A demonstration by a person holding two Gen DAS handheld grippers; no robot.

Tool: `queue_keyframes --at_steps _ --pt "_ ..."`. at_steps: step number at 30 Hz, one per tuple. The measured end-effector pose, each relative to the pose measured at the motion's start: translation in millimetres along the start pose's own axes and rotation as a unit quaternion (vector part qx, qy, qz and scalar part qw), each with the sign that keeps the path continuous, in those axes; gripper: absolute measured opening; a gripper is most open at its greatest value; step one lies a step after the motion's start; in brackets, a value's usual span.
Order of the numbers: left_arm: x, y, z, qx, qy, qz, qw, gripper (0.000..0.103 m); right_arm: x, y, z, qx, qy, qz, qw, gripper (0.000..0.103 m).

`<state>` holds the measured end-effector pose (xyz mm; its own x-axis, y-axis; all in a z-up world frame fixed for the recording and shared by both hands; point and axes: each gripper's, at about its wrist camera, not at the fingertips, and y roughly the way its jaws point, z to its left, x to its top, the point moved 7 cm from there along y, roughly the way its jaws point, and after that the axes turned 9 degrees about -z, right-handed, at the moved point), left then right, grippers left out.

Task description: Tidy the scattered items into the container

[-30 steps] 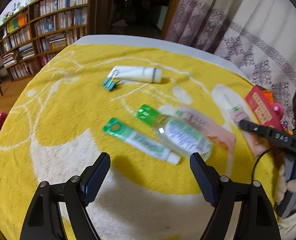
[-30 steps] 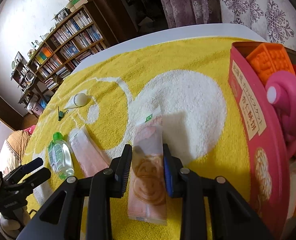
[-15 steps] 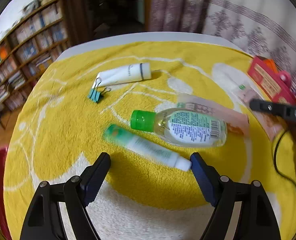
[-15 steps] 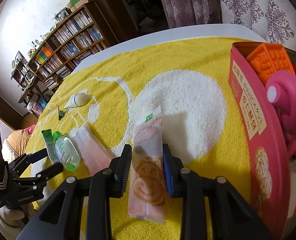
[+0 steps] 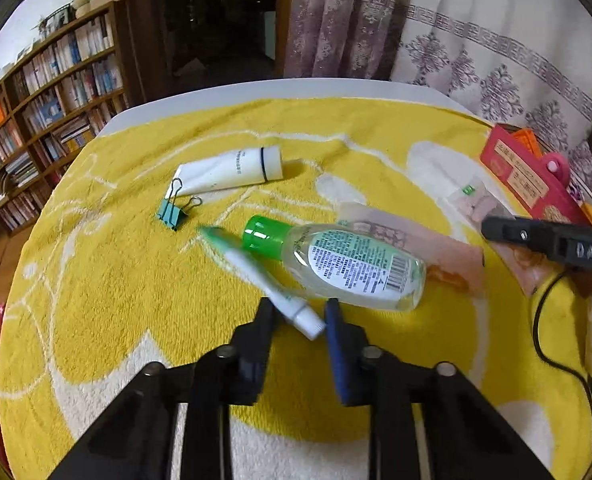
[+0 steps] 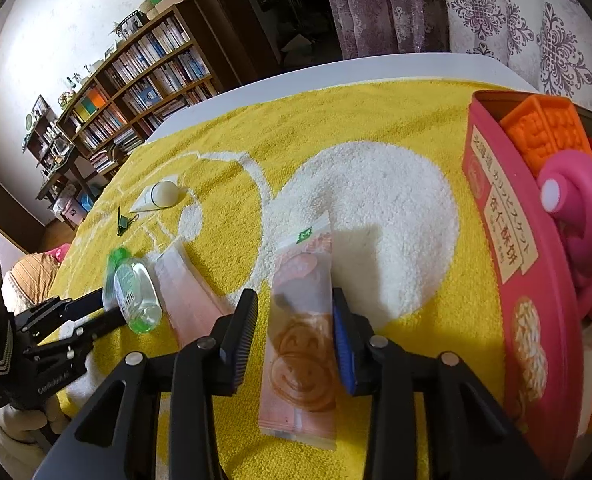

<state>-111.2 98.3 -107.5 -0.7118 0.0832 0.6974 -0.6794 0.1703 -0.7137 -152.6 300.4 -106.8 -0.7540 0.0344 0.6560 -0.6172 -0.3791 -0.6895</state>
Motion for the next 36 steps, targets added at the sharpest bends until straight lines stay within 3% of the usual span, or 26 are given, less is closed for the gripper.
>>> queue_keyframes --at_steps 11,20,25,26,27,28,29,30,34,35,36 --pt "10 -30 9 -0.006 -0.045 -0.037 0.9983 0.02 3 -4 -8 0.0 0.017 -0.01 1.0 0.039" --pt "4 -11 23 0.024 -0.073 -0.002 0.9971 0.02 2 -2 -8 -0.002 0.016 -0.007 1.0 0.039" --pt "8 -2 23 0.011 -0.096 0.009 0.9953 0.021 1 0 -6 -0.002 0.012 -0.006 1.0 0.041" --pt "9 -1 21 0.004 -0.103 0.011 0.9946 0.025 1 0 -5 -0.002 0.011 -0.006 1.0 0.042" --pt "9 1 20 0.004 -0.107 0.013 0.9941 0.047 1 0 -5 0.0 0.012 -0.006 1.0 0.043" --pt "8 2 21 0.016 -0.109 0.017 0.9938 0.076 1 0 -5 0.0 0.012 -0.006 1.0 0.044" --pt "7 4 22 0.031 -0.11 0.016 0.9933 0.086 1 0 -6 0.001 0.012 -0.006 1.0 0.044" --pt "6 6 24 0.044 -0.112 0.013 0.9927 0.09 1 0 -6 0.0 0.011 -0.006 1.0 0.044" --pt "7 15 20 0.052 -0.087 0.01 0.9948 0.087 1 0 -4 0.0 0.01 -0.006 1.0 0.046" --pt "8 16 19 0.058 -0.076 0.007 0.9954 0.08 1 0 -4 0.0 0.01 -0.006 1.0 0.046" --pt "10 16 20 0.07 -0.059 0.004 0.9958 0.054 1 0 -4 0.0 0.01 -0.006 1.0 0.046"
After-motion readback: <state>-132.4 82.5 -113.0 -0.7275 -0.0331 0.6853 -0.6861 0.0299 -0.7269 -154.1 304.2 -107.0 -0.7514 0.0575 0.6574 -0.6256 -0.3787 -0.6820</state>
